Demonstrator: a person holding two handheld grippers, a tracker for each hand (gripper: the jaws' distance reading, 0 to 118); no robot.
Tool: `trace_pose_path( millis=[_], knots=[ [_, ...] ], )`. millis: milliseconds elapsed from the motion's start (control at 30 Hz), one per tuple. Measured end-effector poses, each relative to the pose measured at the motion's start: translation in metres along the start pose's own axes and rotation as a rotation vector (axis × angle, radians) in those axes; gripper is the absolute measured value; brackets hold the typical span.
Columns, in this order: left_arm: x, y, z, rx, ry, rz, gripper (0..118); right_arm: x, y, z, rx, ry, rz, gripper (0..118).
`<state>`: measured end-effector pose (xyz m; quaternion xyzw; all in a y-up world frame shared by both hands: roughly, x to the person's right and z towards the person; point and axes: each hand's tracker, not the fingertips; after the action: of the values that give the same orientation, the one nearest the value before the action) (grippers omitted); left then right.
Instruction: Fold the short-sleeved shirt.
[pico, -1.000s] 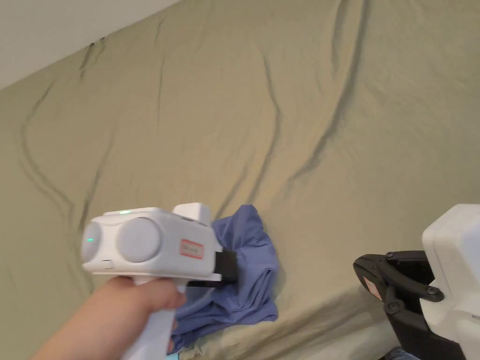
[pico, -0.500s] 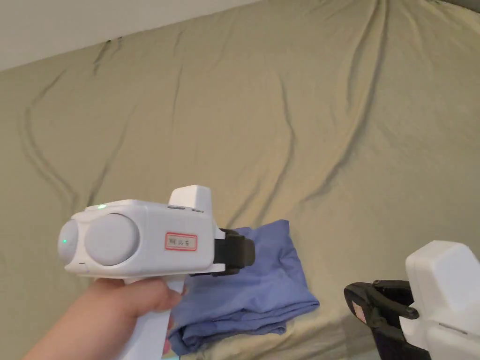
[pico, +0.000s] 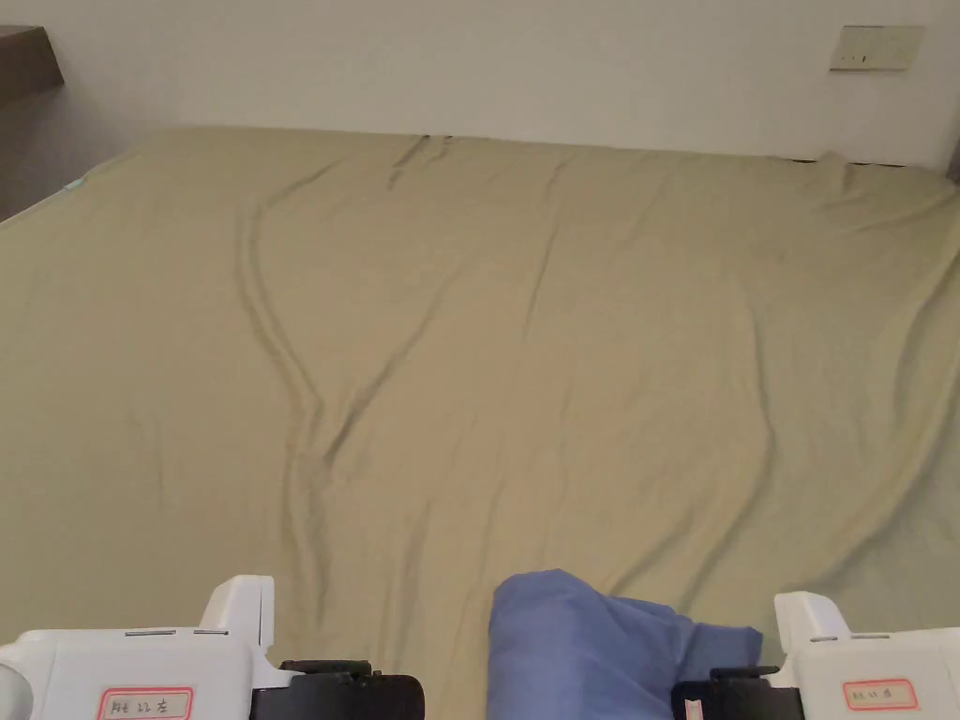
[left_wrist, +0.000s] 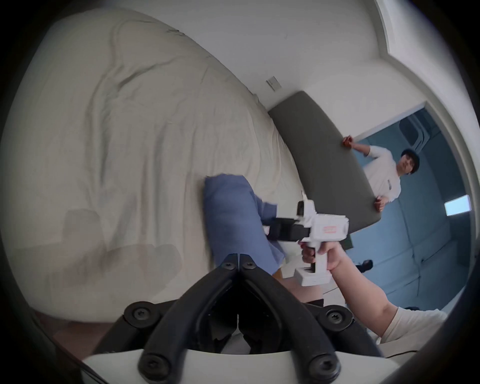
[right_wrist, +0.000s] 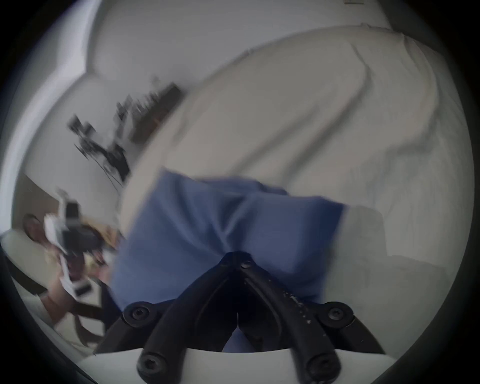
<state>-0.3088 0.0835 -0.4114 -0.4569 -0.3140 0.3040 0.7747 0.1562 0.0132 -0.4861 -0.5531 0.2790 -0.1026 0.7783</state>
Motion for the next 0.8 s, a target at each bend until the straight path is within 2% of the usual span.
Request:
trace_pose_path(
  millis=[33, 67, 100, 133, 167, 200, 233, 267, 300, 333, 500, 567, 633, 700, 767, 800],
  knots=[
    [-0.009, 0.003, -0.004, -0.004, -0.039, 0.018, 0, 0.009, -0.002, 0.009, 0.103, 0.16, -0.055, 0],
    [-0.016, 0.006, -0.009, -0.014, -0.071, 0.043, 0, 0.018, -0.001, 0.011, 0.085, 0.198, -0.139, 0],
    [-0.024, 0.011, -0.018, -0.033, -0.103, 0.057, 0, 0.025, -0.003, 0.007, 0.046, 0.188, -0.194, 0],
    [-0.03, 0.016, -0.027, -0.046, -0.135, 0.056, 2, 0.025, -0.005, 0.008, 0.062, 0.216, -0.187, 0],
    [-0.036, 0.02, -0.035, -0.055, -0.148, 0.057, 15, 0.026, -0.005, 0.007, 0.057, 0.212, -0.185, 1],
    [-0.043, 0.025, -0.045, -0.053, -0.15, 0.069, 34, 0.027, -0.005, 0.006, 0.056, 0.215, -0.199, 1],
    [-0.048, 0.03, -0.058, -0.066, -0.155, 0.088, 60, 0.027, -0.004, 0.006, 0.053, 0.215, -0.207, 1],
    [-0.053, 0.034, -0.069, -0.091, -0.165, 0.118, 93, 0.025, -0.004, 0.006, 0.051, 0.212, -0.204, 1],
    [-0.059, 0.037, -0.081, -0.132, -0.189, 0.139, 108, 0.025, -0.004, 0.007, 0.048, 0.21, -0.201, 1],
    [-0.063, 0.039, -0.093, -0.16, -0.232, 0.158, 112, 0.024, -0.003, 0.007, 0.045, 0.205, -0.197, 1],
    [-0.061, 0.042, -0.139, -0.172, -0.396, 0.268, 113, 0.02, -0.001, 0.008, 0.033, 0.194, -0.187, 1],
    [-0.052, 0.041, -0.152, -0.195, -0.405, 0.194, 111, 0.022, -0.001, 0.007, 0.033, 0.197, -0.188, 1],
    [-0.039, 0.041, -0.159, -0.217, -0.376, 0.104, 102, 0.024, -0.003, 0.007, 0.036, 0.206, -0.199, 1],
    [-0.035, 0.039, -0.169, -0.249, -0.286, 0.056, 90, 0.026, -0.004, 0.007, 0.042, 0.212, -0.202, 1],
    [-0.043, 0.036, -0.172, -0.248, -0.204, 0.058, 43, 0.025, -0.005, 0.006, 0.045, 0.21, -0.207, 1],
    [-0.048, 0.039, -0.168, -0.249, -0.295, 0.095, 39, 0.023, -0.005, 0.008, 0.049, 0.21, -0.206, 1]
  ],
)
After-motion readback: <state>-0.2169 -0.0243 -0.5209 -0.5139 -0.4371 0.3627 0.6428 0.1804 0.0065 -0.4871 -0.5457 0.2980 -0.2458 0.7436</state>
